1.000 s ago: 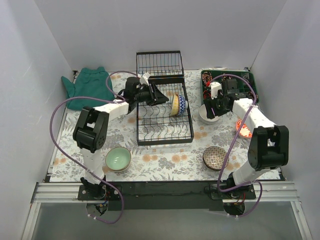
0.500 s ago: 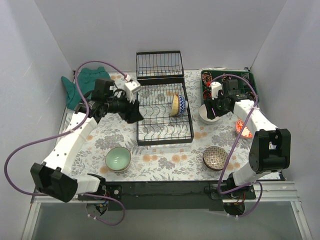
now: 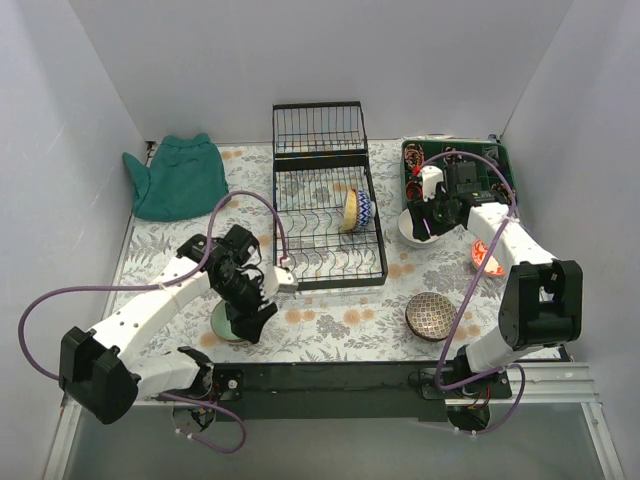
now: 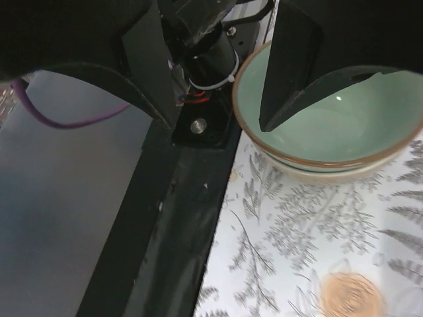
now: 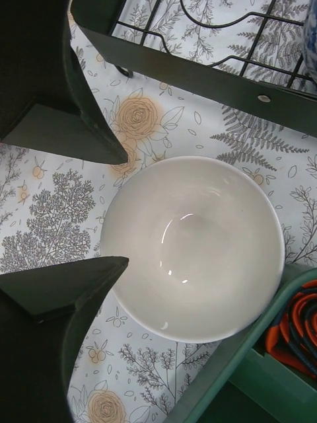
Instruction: Load the bowls into the dish rack
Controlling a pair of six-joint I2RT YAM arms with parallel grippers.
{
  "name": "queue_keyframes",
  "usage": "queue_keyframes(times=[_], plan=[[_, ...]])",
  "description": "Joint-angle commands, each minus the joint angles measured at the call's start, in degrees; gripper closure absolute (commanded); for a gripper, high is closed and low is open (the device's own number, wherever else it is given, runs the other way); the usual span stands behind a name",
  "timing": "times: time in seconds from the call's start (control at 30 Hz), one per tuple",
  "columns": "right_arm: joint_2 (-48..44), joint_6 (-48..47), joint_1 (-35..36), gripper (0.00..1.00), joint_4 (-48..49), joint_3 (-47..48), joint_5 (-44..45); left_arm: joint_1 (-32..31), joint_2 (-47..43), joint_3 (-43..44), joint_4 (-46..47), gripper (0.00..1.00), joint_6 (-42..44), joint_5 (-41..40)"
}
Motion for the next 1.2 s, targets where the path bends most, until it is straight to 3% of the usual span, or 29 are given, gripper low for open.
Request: queue_keyframes(times=[0.0,0.33,0.43,0.47,0.7,1.17], plan=[[-3.6,-0.8,0.3,0.34,2.0,-2.3,-1.1,-4.4,-2.8,-2.4,-2.0,0.47,-0.5,-6.1],[-9.3,-1.0,0.2,0.34,2.1,-8.1,-1.0,-6.0,-3.0,-8.6,8.8,0.55,-6.2,-17.3],[-10.2,-1.0,0.2,0.34,2.1,-9.0,-1.0,-6.0,-3.2,-9.0,9.7,0.64,-6.3,-18.4],[-10.2,-1.0,0.3,0.34,2.1,-9.2,-0.9,-6.0,-3.2,-9.0,9.7,0.71,-6.3,-18.3],[-11.6,-1.2,0.2,0.34,2.2,-11.0,-0.5,-6.1,-4.5,-7.0,6.7,1.00,-6.4,-16.1],[-11.8,-0.7,0.3,0.34,2.2,-12.1,-0.8,-6.0,-9.2,8.5,-0.1,1.00,-6.1,-18.7]])
